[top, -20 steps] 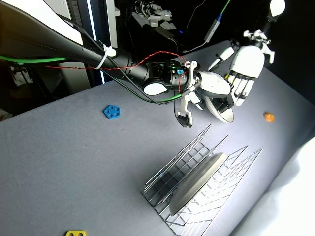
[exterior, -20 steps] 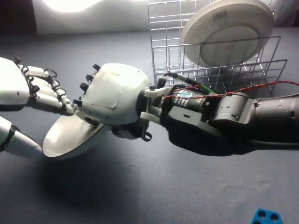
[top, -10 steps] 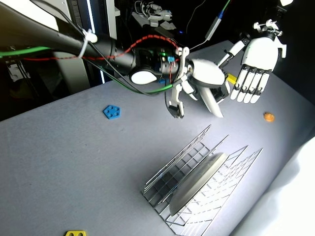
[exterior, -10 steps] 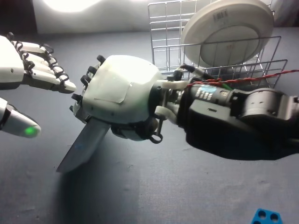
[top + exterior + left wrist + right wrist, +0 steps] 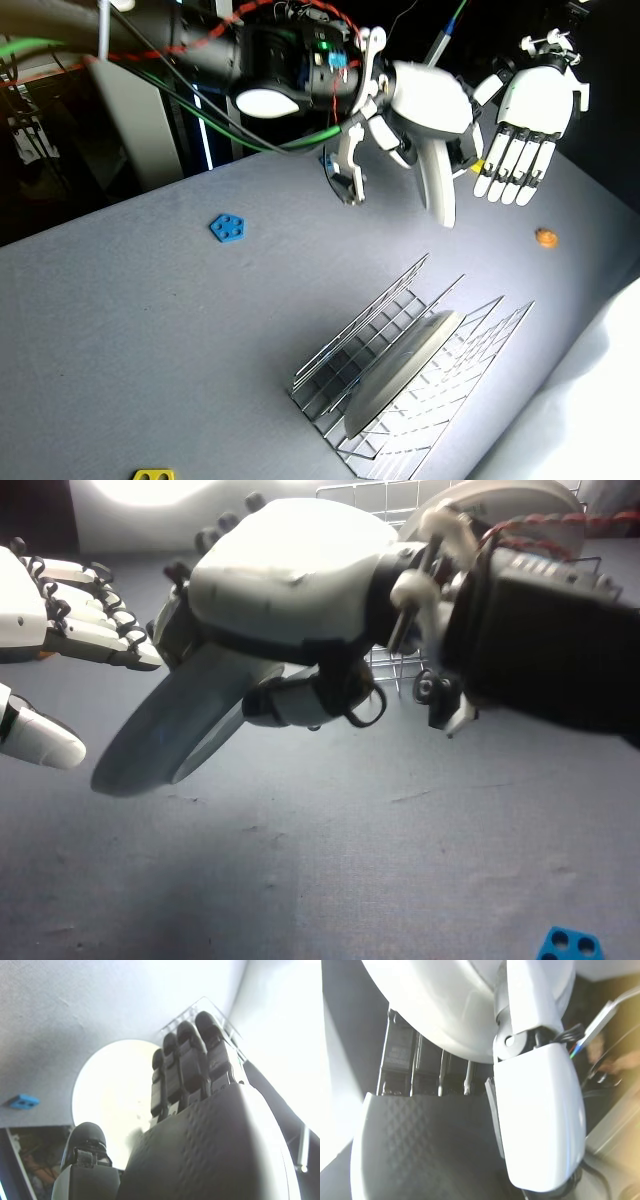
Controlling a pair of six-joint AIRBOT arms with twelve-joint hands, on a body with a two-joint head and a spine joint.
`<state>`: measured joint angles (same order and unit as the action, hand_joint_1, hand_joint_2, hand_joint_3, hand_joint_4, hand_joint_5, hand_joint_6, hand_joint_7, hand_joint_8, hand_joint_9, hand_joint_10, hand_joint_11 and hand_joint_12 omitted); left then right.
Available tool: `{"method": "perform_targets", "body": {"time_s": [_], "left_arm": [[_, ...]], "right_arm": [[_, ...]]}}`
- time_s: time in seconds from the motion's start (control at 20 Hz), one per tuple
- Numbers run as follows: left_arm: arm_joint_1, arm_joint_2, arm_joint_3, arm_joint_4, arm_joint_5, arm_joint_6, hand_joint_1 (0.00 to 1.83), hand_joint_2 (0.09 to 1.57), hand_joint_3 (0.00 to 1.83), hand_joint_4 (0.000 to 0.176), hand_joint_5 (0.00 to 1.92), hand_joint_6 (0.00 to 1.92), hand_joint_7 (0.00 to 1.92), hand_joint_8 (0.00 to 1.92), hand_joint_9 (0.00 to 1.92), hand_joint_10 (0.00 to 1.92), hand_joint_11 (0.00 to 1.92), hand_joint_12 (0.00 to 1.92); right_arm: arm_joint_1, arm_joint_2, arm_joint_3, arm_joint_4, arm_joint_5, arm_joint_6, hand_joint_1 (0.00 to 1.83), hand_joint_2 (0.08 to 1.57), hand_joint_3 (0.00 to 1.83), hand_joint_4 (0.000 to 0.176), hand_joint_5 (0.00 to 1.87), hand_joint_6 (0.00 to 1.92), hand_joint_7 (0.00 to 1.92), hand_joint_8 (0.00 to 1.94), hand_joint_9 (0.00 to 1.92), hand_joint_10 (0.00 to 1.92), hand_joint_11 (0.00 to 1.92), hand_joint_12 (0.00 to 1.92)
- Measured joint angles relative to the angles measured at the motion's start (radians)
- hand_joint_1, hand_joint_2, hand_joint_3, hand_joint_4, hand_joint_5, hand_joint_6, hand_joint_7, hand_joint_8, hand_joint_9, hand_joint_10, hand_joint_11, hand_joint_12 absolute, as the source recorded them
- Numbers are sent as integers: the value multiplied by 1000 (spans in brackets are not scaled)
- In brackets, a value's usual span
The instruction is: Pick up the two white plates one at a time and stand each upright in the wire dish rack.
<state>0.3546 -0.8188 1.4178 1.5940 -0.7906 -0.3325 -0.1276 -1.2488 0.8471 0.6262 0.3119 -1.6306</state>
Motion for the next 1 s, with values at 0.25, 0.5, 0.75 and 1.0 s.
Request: {"method": "perform_targets", "body": {"time_s": [0.25,0.5,0.75,1.0], "left_arm": [[24,9,0,8,-2,-7,0,1125,2,0,242,6,288,5,251,1,0,570],[24,19,-13,0,8,-9,0,1116,0,0,223,0,270,0,239,0,0,551],[5,26,-23,3,7,-10,0,1116,0,0,233,3,282,4,245,4,0,536],[-12,31,-23,24,9,-10,0,1114,0,0,232,1,283,1,252,2,0,552]], "right_arm": [[95,79,-17,398,-33,-164,1370,1131,0,0,878,1081,991,973,858,1284,689,1447],[177,134,-34,677,-10,-254,1369,1135,1,0,876,1105,982,974,842,1295,674,1454],[193,163,-37,889,66,-332,1370,1131,1,0,864,1107,983,970,873,1271,699,1443],[206,193,-37,968,153,-333,1371,1132,1,0,869,1087,992,983,854,1287,672,1462]]}}
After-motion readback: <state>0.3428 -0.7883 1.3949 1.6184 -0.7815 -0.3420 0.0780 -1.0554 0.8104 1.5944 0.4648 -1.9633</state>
